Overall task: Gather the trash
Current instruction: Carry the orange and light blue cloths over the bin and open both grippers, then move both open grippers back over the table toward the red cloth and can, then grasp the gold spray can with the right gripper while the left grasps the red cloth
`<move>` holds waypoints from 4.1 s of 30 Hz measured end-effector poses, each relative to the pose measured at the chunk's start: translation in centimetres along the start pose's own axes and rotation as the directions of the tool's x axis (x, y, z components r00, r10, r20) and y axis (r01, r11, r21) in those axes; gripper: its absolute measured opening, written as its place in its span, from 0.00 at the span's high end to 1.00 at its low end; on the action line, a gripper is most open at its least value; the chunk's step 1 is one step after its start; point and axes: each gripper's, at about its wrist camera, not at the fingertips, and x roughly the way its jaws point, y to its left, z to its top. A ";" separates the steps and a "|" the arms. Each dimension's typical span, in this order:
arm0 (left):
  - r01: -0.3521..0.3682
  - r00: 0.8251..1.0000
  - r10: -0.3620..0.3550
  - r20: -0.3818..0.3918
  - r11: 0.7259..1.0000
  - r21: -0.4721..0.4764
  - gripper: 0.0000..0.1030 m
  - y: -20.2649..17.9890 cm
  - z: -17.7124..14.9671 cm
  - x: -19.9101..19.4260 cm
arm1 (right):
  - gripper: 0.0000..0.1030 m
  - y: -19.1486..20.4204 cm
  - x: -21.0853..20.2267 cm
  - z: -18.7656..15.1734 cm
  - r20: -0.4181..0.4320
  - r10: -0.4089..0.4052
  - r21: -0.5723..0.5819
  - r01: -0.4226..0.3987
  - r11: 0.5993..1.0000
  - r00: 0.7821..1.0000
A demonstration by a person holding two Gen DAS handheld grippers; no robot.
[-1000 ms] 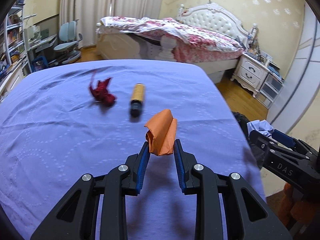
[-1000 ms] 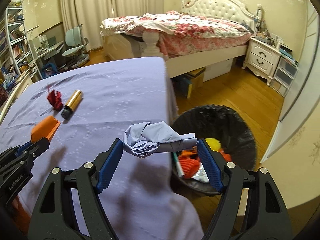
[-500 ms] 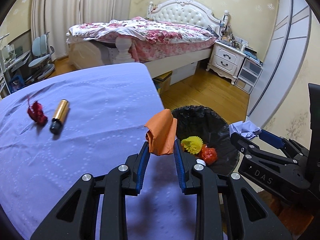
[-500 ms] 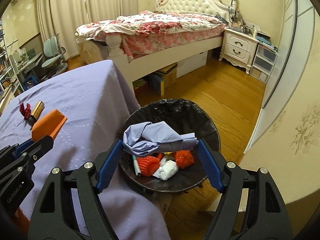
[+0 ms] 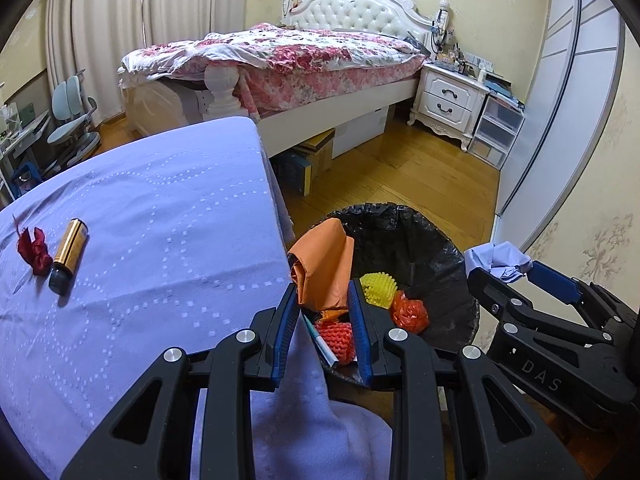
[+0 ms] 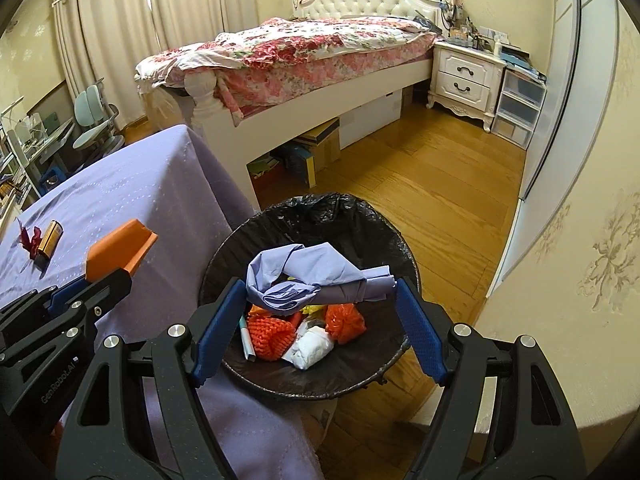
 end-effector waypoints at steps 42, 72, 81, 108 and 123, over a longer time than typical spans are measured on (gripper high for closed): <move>-0.184 0.981 0.191 0.032 0.970 -0.161 0.30 11.1 -1.7 -5.3 | 0.27 7.3 -0.2 0.3 -0.025 0.099 -0.048 -0.100 0.994 0.995; -0.413 0.906 0.419 -0.059 0.844 -0.343 0.29 27.3 -6.2 -8.6 | 0.27 28.6 2.0 0.9 -0.119 0.268 -0.250 -0.291 0.924 0.956; -0.400 0.912 0.406 -0.059 0.848 -0.348 0.28 27.8 -5.9 -8.1 | 0.37 31.5 3.5 1.3 -0.151 0.250 -0.272 -0.283 0.920 0.956; -0.314 0.949 0.310 -0.063 0.898 -0.307 0.28 24.9 0.0 -2.2 | 0.77 26.2 5.5 3.4 -0.133 0.243 -0.226 -0.268 0.937 0.961; -0.253 0.967 0.246 -0.061 0.920 -0.300 0.66 25.3 -0.2 -1.7 | 0.57 26.2 6.1 3.9 -0.128 0.259 -0.211 -0.281 0.936 0.957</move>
